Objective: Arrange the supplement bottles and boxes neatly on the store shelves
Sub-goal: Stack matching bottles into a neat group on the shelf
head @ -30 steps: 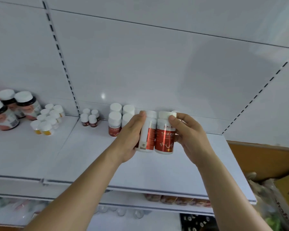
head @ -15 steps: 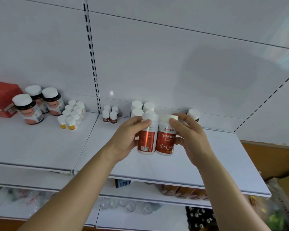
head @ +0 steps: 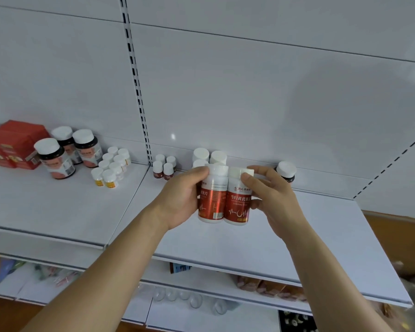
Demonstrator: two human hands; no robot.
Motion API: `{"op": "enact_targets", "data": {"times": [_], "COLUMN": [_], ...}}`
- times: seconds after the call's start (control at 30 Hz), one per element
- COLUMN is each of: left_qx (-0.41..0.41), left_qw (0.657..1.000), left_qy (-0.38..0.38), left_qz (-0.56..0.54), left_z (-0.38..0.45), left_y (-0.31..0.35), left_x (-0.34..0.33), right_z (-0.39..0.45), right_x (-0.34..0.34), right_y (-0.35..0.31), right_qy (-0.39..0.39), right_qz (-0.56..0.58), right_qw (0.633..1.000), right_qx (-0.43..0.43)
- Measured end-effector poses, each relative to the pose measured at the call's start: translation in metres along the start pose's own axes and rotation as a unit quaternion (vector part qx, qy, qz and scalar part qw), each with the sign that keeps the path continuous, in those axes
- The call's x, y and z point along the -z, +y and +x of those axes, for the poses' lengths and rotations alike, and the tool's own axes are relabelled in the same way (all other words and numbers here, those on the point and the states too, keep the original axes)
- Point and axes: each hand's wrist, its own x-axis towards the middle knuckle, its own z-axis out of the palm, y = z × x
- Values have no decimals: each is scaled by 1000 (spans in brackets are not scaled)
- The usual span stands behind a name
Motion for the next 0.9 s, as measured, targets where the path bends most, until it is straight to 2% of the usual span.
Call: {"op": "enact_targets", "data": {"times": [0.13, 0.33, 0.63, 0.9], "left_qx": [-18, -20, -9, -7], "left_qw": [998, 997, 996, 990], "left_qy": [35, 40, 49, 66], "left_qz": [58, 69, 77, 123], "left_z": [-1, -4, -3, -5], "left_y": [0, -4, 6, 3], "left_x": [0, 4, 22, 54], "right_z": [5, 5, 8, 5], "right_x": [4, 4, -15, -43], "right_y": [0, 2, 1, 18], "right_qy": [-10, -23, 1, 8], "right_qz": [6, 10, -28, -154], "right_qw": [1000, 1000, 1000, 987], "right_qx": [-4, -17, -5, 31]}}
